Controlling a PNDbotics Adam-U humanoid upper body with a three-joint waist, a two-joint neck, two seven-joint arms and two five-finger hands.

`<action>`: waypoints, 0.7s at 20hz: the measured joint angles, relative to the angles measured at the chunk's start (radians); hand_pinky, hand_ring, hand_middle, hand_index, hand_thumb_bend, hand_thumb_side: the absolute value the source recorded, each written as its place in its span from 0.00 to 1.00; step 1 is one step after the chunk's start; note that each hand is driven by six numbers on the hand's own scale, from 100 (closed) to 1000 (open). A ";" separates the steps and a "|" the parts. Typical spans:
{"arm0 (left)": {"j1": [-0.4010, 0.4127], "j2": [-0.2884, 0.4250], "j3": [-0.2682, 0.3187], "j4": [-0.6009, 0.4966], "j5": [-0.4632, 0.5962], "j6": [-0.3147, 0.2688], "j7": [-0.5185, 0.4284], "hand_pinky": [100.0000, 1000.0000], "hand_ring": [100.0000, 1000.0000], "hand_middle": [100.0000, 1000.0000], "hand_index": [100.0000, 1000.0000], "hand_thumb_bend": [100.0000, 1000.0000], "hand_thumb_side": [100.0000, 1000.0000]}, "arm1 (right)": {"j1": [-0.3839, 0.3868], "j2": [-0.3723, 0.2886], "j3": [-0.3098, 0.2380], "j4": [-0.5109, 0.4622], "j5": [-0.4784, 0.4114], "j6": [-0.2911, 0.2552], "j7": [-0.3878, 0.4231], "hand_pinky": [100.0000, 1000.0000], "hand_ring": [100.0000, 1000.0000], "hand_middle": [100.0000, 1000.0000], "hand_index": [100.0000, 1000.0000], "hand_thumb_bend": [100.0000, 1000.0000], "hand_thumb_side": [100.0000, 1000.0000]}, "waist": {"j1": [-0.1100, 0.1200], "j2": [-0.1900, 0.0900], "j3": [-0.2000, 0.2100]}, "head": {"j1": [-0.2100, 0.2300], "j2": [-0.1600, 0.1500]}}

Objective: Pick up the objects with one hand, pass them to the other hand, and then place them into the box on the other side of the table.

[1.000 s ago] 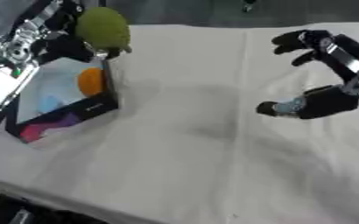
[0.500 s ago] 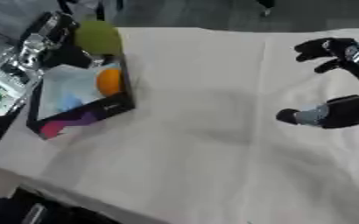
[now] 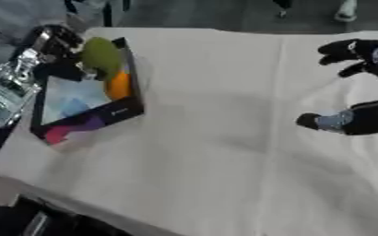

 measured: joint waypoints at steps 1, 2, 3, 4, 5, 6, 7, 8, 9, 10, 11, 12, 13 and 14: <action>0.000 0.000 0.000 0.006 -0.038 -0.003 -0.020 0.84 0.74 0.71 0.78 1.00 0.14 | 0.000 0.000 0.000 0.000 0.000 0.000 -0.002 0.72 0.84 0.68 0.82 0.69 0.13 | 0.000 0.000 -0.001 | -0.001 0.000; 0.000 0.001 0.000 0.013 -0.075 -0.003 -0.038 0.85 0.76 0.72 0.80 1.00 0.21 | 0.000 0.000 -0.001 0.000 0.000 0.000 -0.004 0.72 0.84 0.67 0.82 0.69 0.13 | 0.000 0.000 -0.002 | -0.002 0.001; 0.000 0.002 0.003 0.019 -0.109 0.000 -0.052 0.86 0.76 0.73 0.80 1.00 0.25 | 0.001 0.000 -0.002 0.000 -0.001 0.000 -0.006 0.72 0.84 0.67 0.82 0.69 0.13 | 0.000 0.000 -0.003 | -0.004 0.002; 0.000 0.002 0.007 0.026 -0.141 0.006 -0.062 0.86 0.76 0.73 0.80 1.00 0.27 | 0.001 0.000 -0.003 -0.001 -0.001 0.000 -0.007 0.72 0.84 0.67 0.82 0.69 0.12 | 0.000 0.000 -0.003 | -0.007 0.003; 0.000 0.002 0.012 0.032 -0.167 0.012 -0.069 0.85 0.76 0.73 0.80 1.00 0.26 | 0.001 0.000 -0.005 -0.001 -0.003 0.000 -0.008 0.72 0.84 0.67 0.82 0.69 0.12 | 0.000 0.000 -0.003 | -0.010 0.006; 0.000 0.002 0.017 0.037 -0.189 0.017 -0.074 0.85 0.76 0.73 0.80 1.00 0.25 | 0.003 0.000 -0.006 -0.002 -0.005 0.001 -0.010 0.72 0.84 0.67 0.82 0.69 0.12 | 0.000 0.000 -0.004 | -0.012 0.008; 0.000 0.002 0.020 0.040 -0.207 0.022 -0.078 0.85 0.76 0.73 0.80 1.00 0.25 | 0.006 0.000 -0.006 -0.004 -0.007 0.001 -0.012 0.72 0.84 0.67 0.82 0.69 0.12 | 0.000 0.000 -0.004 | -0.013 0.010; 0.000 0.002 0.024 0.043 -0.221 0.026 -0.082 0.85 0.76 0.72 0.80 1.00 0.23 | 0.008 0.000 -0.007 -0.006 -0.009 0.001 -0.013 0.72 0.84 0.67 0.82 0.69 0.12 | 0.000 0.000 -0.005 | -0.014 0.010; 0.000 0.002 0.027 0.044 -0.230 0.030 -0.083 0.84 0.75 0.72 0.79 1.00 0.22 | 0.009 0.000 -0.007 -0.007 -0.010 0.001 -0.014 0.72 0.84 0.67 0.82 0.70 0.12 | 0.000 0.000 -0.005 | -0.015 0.010; 0.001 0.002 0.030 0.044 -0.235 0.034 -0.082 0.83 0.74 0.72 0.79 1.00 0.22 | 0.009 0.000 -0.009 -0.008 -0.012 0.001 -0.016 0.72 0.84 0.67 0.82 0.70 0.12 | 0.000 0.000 -0.006 | -0.016 0.010; 0.002 0.002 0.035 0.043 -0.237 0.039 -0.078 0.82 0.73 0.71 0.79 1.00 0.23 | 0.009 0.000 -0.012 -0.009 -0.014 0.001 -0.017 0.72 0.84 0.67 0.82 0.70 0.12 | 0.000 0.000 -0.007 | -0.016 0.010; 0.005 0.002 0.042 0.040 -0.234 0.044 -0.069 0.76 0.68 0.68 0.78 0.95 0.30 | 0.010 0.000 -0.013 -0.012 -0.016 0.002 -0.019 0.72 0.84 0.67 0.82 0.69 0.12 | 0.000 0.000 -0.007 | -0.017 0.010; 0.009 0.001 0.051 0.034 -0.219 0.045 -0.053 0.74 0.66 0.67 0.76 0.88 0.33 | 0.012 -0.001 -0.015 -0.015 -0.017 0.001 -0.020 0.72 0.83 0.67 0.82 0.69 0.11 | 0.000 0.000 -0.008 | -0.018 0.010; 0.014 -0.001 0.064 0.022 -0.190 0.042 -0.031 0.71 0.63 0.65 0.73 0.76 0.35 | 0.018 -0.003 -0.018 -0.019 -0.017 -0.002 -0.023 0.72 0.83 0.67 0.82 0.68 0.11 | 0.000 0.000 -0.008 | -0.018 0.010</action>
